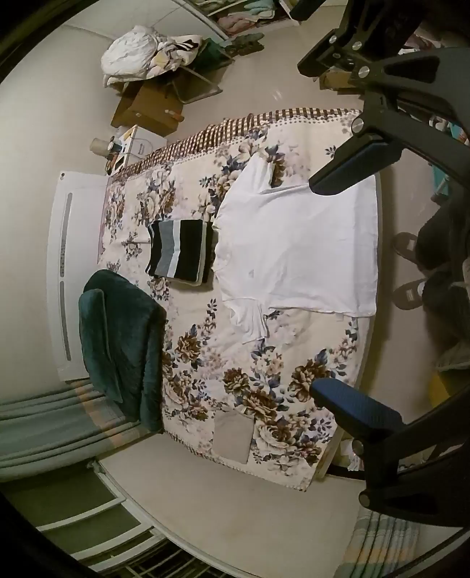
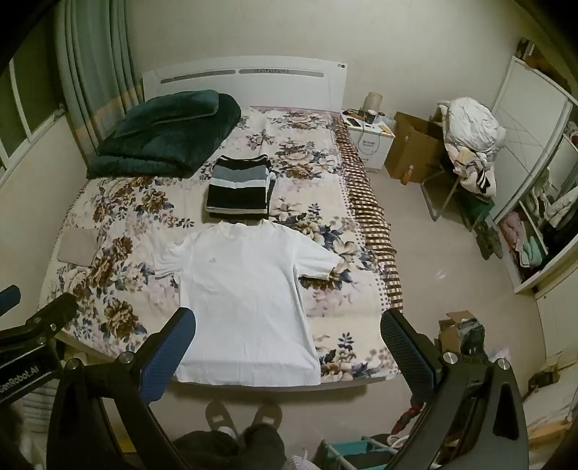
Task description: Fold small clothes
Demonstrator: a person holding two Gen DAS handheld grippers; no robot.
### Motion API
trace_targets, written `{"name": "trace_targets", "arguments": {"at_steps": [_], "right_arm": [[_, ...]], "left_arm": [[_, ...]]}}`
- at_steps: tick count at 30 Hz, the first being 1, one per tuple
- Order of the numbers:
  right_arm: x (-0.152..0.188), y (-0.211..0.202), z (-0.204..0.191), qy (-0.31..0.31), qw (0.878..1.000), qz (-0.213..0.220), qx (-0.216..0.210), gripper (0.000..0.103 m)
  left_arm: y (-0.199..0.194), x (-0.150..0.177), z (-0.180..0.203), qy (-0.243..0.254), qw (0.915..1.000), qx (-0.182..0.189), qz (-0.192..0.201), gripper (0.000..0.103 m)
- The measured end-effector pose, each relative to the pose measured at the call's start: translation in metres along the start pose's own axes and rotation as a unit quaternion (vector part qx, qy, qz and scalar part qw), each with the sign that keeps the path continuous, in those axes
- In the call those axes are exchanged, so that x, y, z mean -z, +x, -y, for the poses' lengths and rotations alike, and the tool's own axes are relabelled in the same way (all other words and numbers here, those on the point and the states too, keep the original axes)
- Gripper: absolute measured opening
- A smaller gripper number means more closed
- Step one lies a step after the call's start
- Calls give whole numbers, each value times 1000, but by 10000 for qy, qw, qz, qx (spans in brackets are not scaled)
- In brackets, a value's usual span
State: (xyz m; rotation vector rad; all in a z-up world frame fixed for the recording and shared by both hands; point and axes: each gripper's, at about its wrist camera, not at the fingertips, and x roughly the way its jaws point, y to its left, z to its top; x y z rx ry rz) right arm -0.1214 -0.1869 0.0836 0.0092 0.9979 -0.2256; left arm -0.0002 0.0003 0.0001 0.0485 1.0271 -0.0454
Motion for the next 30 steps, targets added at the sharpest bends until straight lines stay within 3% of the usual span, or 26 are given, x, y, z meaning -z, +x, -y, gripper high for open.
{"name": "trace_targets", "arguments": {"at_steps": [30], "right_arm": [[-6, -1, -2, -2, 10000, 13, -27, 103]], "left_arm": [[0, 0, 0, -2, 10000, -10, -48, 103]]}}
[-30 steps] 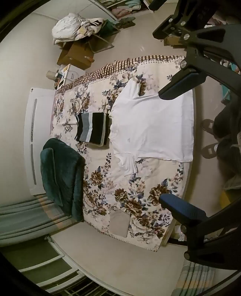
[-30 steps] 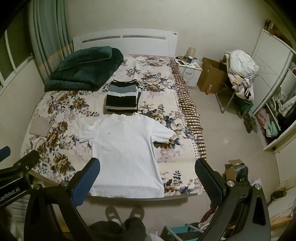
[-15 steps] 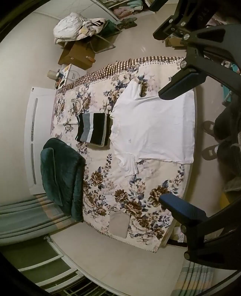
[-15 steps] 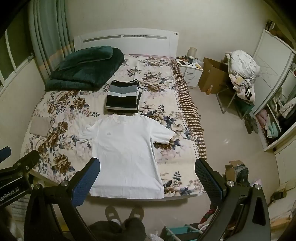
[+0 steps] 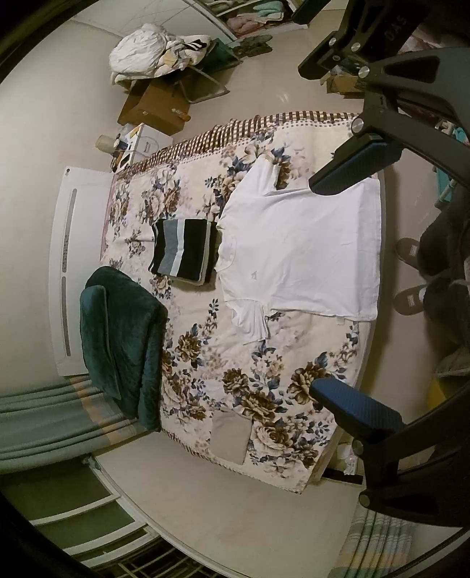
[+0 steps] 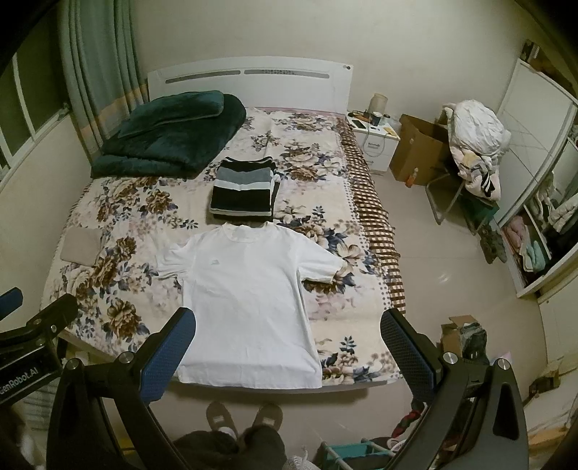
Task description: Fold small clothes
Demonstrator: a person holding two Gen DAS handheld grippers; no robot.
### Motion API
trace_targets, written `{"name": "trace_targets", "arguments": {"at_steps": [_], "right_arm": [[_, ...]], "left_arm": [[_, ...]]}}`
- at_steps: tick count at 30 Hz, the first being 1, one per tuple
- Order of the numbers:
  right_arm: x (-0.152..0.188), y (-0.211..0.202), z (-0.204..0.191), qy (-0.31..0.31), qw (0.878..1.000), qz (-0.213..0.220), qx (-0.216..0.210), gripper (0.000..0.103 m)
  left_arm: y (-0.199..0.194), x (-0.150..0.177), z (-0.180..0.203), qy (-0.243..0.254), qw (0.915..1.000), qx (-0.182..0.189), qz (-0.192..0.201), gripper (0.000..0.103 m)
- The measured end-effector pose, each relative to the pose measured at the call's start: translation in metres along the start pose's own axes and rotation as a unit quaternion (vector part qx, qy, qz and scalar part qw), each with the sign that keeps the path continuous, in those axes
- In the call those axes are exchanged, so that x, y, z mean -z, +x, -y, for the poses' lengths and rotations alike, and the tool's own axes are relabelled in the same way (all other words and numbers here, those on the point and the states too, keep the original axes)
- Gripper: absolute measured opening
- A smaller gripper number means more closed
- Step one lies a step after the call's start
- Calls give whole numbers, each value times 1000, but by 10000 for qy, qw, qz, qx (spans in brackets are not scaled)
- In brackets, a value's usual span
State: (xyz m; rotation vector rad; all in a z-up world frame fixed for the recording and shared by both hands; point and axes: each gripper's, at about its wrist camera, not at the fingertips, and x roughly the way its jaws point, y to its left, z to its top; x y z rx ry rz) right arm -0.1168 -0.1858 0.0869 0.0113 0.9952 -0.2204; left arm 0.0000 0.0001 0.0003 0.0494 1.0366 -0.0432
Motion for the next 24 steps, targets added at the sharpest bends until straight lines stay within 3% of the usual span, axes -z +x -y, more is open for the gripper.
{"name": "trace_targets", "arguments": {"at_steps": [14, 24], "right_arm": [[-16, -3, -21, 9, 10000, 9, -8, 103], [-9, -6, -23, -5, 10000, 34, -9, 103]], "left_arm": [[0, 0, -1, -15, 10000, 34, 13, 103], [0, 0, -1, -25, 10000, 33, 17, 103]]}}
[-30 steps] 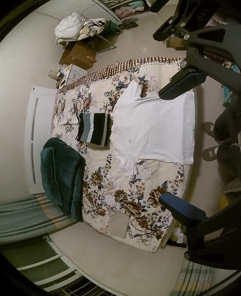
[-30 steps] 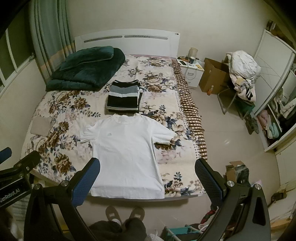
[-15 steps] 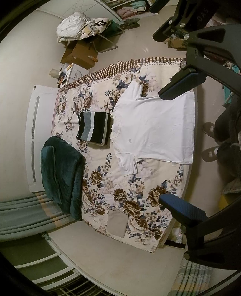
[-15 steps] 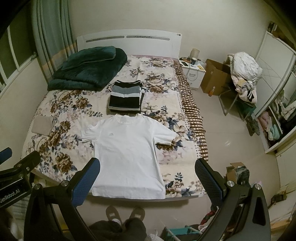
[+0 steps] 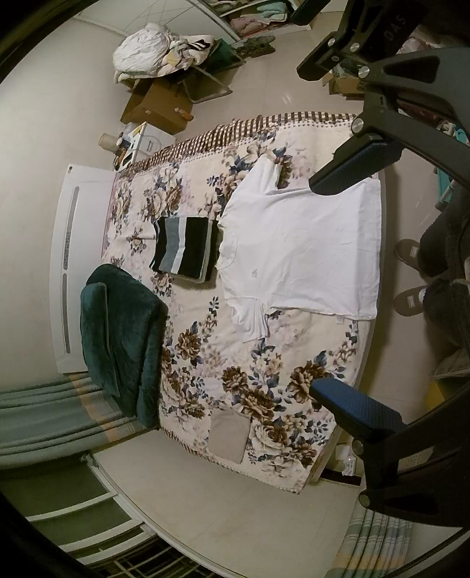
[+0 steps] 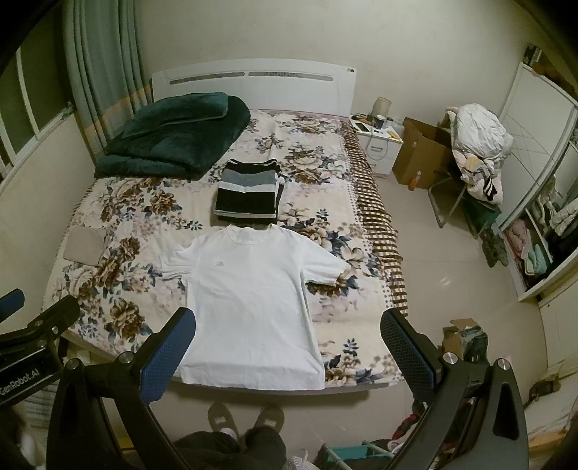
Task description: Fold small clothes
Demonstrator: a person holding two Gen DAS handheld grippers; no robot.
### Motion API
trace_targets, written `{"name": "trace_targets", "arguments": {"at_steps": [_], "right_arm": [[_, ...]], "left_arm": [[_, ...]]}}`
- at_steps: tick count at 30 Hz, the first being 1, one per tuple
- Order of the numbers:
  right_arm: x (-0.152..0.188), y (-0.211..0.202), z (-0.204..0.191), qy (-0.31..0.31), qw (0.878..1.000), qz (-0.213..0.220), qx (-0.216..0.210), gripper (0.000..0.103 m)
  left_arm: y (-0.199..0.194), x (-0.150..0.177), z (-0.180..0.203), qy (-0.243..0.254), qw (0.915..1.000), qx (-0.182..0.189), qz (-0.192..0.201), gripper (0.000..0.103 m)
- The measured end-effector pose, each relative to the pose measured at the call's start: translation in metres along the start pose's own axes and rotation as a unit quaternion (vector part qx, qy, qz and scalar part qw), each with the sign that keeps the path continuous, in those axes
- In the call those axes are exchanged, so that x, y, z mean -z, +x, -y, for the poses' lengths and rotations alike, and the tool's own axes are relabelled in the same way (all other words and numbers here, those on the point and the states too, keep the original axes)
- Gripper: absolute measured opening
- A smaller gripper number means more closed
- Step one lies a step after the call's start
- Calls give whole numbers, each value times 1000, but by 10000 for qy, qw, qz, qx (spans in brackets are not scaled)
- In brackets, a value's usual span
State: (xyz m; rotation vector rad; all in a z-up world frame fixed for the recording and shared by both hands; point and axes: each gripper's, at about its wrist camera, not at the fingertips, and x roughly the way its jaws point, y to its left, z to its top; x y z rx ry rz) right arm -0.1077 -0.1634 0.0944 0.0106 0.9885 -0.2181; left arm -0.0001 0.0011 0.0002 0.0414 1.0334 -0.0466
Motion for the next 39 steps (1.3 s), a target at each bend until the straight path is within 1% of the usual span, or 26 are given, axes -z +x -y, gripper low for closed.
{"name": "trace_targets", "arguments": {"at_steps": [5, 6, 10, 12, 27, 29, 31, 33, 39], "right_arm": [[0, -2, -4, -2, 10000, 5, -9, 103], [-3, -11, -7, -23, 10000, 15, -19, 103], [-10, -13, -17, -36, 10000, 23, -31, 103], [-10, -13, -20, -39, 10000, 25, -29, 103], [-8, -14, -19, -26, 10000, 39, -49, 103], [-13, -15, -25, 2, 10000, 30, -81, 103], [-18, -17, -32, 12, 10000, 26, -80, 103], [-14, -17, -28, 9, 9999, 31, -96, 103], [-15, -16, -33, 23, 9999, 15, -119, 103]], "left_arm": [[0, 0, 0, -2, 10000, 5, 6, 103], [0, 0, 0, -7, 10000, 5, 8, 103], [-2, -4, 4, -6, 10000, -4, 22, 103], [-5, -4, -2, -10, 10000, -6, 15, 103], [-5, -4, -2, -21, 10000, 23, 30, 103], [-5, -5, -2, -16, 10000, 21, 36, 103], [-12, -9, -10, -21, 10000, 28, 42, 103], [-12, -9, -10, -15, 10000, 28, 44, 103], [-13, -8, -10, -17, 10000, 34, 60, 103]]}}
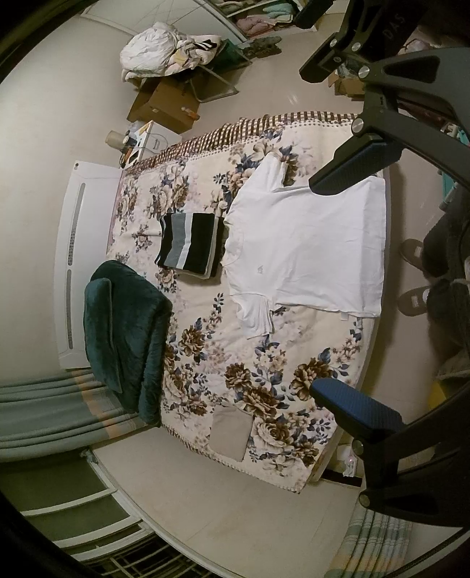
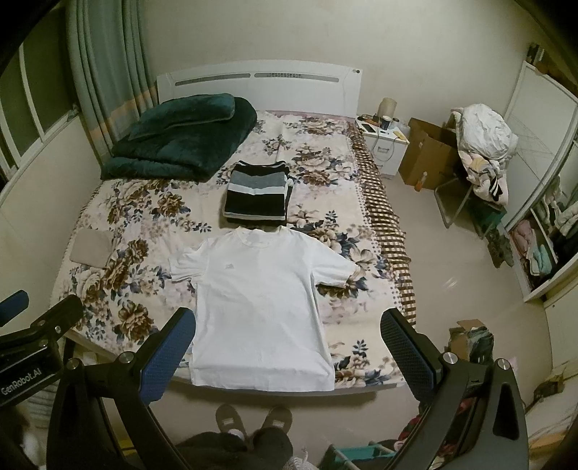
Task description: Fold small clothes
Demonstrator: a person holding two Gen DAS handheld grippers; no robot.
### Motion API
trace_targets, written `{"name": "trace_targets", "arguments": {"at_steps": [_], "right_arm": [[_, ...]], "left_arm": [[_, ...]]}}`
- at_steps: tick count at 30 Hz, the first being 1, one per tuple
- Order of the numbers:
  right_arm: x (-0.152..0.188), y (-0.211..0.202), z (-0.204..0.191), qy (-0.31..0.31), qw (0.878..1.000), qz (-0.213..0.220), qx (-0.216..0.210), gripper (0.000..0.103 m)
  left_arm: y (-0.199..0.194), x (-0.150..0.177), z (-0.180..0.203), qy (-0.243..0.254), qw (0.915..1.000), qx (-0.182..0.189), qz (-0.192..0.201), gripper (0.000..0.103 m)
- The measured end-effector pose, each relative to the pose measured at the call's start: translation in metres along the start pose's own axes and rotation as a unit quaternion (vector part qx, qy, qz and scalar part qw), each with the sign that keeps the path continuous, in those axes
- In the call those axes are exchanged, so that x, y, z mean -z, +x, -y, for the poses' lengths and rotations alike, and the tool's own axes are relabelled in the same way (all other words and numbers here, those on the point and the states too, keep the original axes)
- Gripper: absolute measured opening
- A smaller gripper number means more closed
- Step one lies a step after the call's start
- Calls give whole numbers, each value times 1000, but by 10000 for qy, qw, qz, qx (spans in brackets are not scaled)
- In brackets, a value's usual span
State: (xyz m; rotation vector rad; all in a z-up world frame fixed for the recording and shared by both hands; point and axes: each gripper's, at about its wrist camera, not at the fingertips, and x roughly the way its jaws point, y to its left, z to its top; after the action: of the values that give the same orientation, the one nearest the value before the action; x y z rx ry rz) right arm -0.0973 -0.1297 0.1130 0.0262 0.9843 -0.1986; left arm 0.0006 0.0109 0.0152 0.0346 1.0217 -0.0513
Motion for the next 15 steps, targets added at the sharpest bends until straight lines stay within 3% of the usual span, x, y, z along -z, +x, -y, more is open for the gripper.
{"name": "trace_targets", "arguments": {"at_steps": [5, 8, 12, 15], "right_arm": [[2, 22, 1, 195, 9996, -180, -88, 103], [5, 55, 11, 464, 9984, -301, -99, 103], [15, 125, 47, 1066, 9931, -479, 115, 103], [30, 201, 92, 1755, 9806, -853, 177, 103]], "left_arm": [[2, -3, 5, 9, 10000, -46, 84, 103], [22, -14, -1, 69, 9992, -242, 306, 103], [87, -32, 1, 178, 9976, -499, 446, 103], [151, -35, 1, 183, 9971, -654, 334, 103]]}}
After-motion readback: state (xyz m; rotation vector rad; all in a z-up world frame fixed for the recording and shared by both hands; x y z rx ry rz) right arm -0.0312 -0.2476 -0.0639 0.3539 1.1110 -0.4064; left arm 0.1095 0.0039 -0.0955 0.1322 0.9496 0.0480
